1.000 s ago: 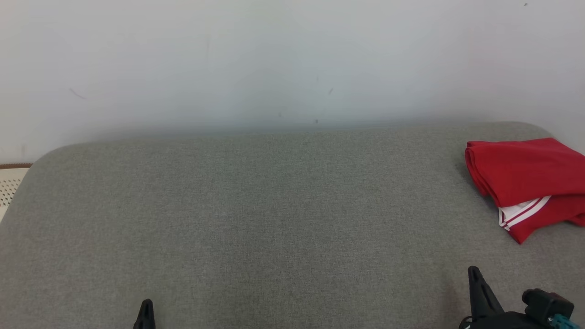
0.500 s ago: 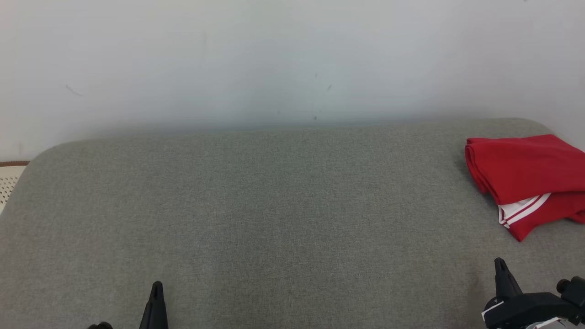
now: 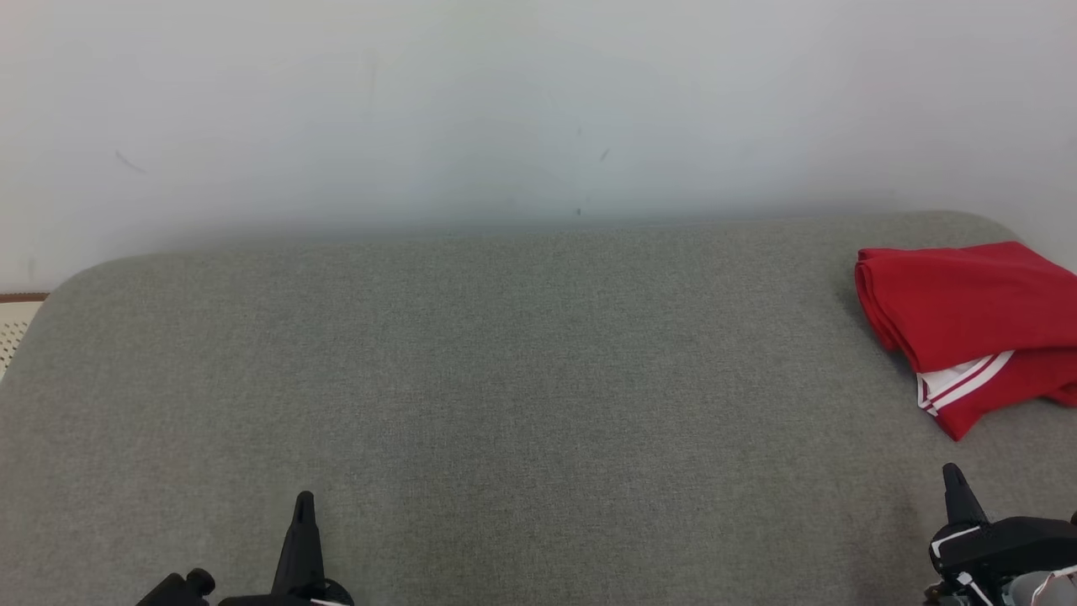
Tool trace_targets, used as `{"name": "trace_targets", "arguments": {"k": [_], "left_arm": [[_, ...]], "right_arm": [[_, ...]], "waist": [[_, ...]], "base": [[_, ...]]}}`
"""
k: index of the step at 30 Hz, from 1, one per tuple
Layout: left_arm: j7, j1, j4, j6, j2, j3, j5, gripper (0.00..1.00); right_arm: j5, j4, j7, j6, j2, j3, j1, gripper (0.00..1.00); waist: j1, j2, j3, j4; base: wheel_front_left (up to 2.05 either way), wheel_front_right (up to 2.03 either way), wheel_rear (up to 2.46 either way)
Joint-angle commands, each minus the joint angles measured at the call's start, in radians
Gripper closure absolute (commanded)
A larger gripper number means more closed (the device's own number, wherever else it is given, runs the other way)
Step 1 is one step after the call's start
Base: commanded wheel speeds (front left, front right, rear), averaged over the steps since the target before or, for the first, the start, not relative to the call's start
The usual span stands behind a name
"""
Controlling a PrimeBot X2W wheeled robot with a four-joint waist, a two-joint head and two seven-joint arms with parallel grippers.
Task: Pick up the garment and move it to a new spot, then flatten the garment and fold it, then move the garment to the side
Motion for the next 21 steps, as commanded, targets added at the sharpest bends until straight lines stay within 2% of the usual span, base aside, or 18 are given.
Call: {"name": "trace_targets", "arguments": {"k": [1, 21], "left_arm": [[-0.003, -0.034, -0.001, -0.004, 0.005, -0.008, -0.033, 1.0], [-0.005, -0.133, 0.082, -0.031, 0.006, -0.081, -0.307, 1.0]], "right_arm": [[0.024, -0.002, 0.009, 0.0, -0.013, -0.014, -0.03, 1.0], [0.245, 0.077, 0.121, 0.0, -0.035, -0.126, -0.111, 1.0]], "waist": [[-0.0001, -0.0001, 0.001, 0.0], [-0.0001, -0.0001, 0.014, -0.005]], "base": [[0.0, 0.0, 0.0], [0.0, 0.0, 0.0]]}}
